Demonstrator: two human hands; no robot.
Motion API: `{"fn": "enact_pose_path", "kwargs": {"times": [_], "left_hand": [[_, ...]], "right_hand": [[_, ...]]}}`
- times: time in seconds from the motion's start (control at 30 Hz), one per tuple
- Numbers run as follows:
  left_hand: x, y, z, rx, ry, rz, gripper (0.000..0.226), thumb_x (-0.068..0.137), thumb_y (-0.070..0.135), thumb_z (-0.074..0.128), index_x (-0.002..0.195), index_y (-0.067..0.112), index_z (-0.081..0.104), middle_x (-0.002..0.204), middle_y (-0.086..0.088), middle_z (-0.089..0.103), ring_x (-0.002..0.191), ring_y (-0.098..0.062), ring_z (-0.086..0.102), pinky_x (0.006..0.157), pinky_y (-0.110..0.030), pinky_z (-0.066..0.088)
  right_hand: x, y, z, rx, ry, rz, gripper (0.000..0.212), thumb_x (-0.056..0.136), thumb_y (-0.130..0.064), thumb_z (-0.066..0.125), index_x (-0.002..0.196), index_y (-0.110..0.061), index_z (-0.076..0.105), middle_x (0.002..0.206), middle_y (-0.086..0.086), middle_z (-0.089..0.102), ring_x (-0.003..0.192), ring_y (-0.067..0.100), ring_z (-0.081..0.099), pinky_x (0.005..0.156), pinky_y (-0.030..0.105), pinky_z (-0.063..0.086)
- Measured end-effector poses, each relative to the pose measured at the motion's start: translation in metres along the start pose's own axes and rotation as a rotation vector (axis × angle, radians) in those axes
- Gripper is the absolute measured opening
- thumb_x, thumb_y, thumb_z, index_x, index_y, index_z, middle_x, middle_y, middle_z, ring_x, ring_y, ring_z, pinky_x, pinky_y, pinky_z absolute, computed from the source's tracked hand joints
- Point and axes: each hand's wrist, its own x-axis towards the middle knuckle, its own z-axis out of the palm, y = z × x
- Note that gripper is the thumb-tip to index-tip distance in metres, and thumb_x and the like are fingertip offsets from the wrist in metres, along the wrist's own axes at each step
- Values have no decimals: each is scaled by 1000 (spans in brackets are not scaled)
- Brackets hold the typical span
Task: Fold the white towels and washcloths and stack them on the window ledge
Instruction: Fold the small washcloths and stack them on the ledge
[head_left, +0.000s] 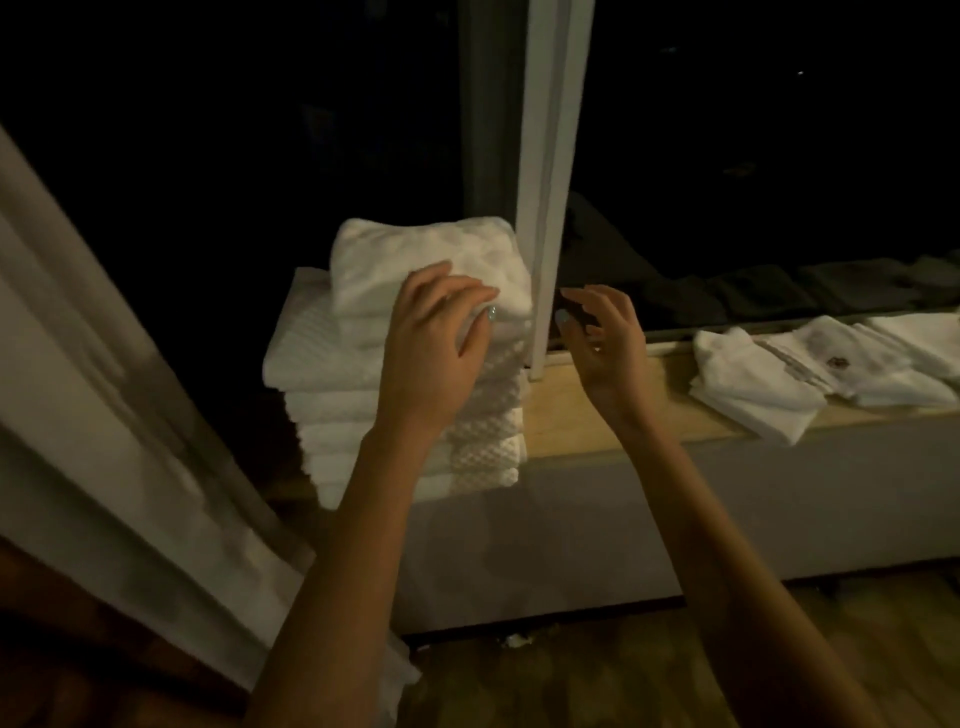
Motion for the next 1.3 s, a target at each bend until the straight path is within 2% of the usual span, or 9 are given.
{"fn": "enact_pose_path", "kwargs": {"times": [0.1,0.23,0.33,0.5,0.7,0.83,0.97,1.17,1.3], "left_hand": [[-1,36,32,-97,-100,-51,36,93,27,43,115,10,66,115,-8,63,119,-19,47,102,-32,40],[2,78,87,-150,-158,-104,33,94,24,47,119,11,65,116,-6,63,117,-17,49,100,-19,33],[2,111,130,-222,-204,-175,29,94,17,55,122,13,63,119,-4,61,118,-17,50,100,-23,37],[-9,164,202,-219,-301,-294,31,93,16,57,124,14,62,123,-3,61,116,-17,52,94,-20,35],[-24,209,278,-245,-405,-438,33,89,13,61,122,12,62,120,-10,62,112,-26,57,88,-26,41],[-26,224,312,-262,-459,-493,34,90,15,61,124,14,60,125,-10,60,112,-26,57,88,-28,43],[-22,226,342,-289,-482,-573,33,91,15,59,124,16,60,120,-8,62,107,-23,59,84,-27,45],[-6,218,395,-353,-499,-647,31,92,13,58,123,15,61,120,-7,62,103,-18,60,86,-32,51],[27,216,439,-341,-493,-671,30,94,19,56,124,19,59,124,-3,61,104,-15,58,85,-27,49]], "right_hand": [[-6,23,-27,-74,-24,148,37,93,-19,61,128,-9,57,131,12,48,104,15,55,79,3,36],[-23,68,-69,-136,-90,307,39,94,-28,59,132,-19,53,135,7,49,121,19,49,91,18,34],[-34,98,-110,-90,-56,368,36,93,-30,59,127,-19,57,128,0,53,111,12,51,87,23,40],[-57,144,-186,-48,1,455,35,95,-24,58,129,-15,56,128,-1,50,110,4,44,75,-2,34],[-69,201,-260,-90,-38,529,35,95,-24,58,129,-18,57,134,5,50,110,9,49,71,0,32],[-70,234,-287,-103,-34,602,35,95,-25,57,129,-18,56,132,3,51,116,13,48,84,20,36],[-66,267,-297,-74,-42,649,31,95,-25,57,126,-20,58,129,1,53,111,8,47,88,24,40],[-28,312,-299,-13,90,659,28,94,-20,59,122,-17,60,123,3,58,108,15,57,74,7,42],[18,344,-311,-25,130,609,28,94,-21,59,122,-18,60,124,1,57,107,14,57,78,17,48]]}}
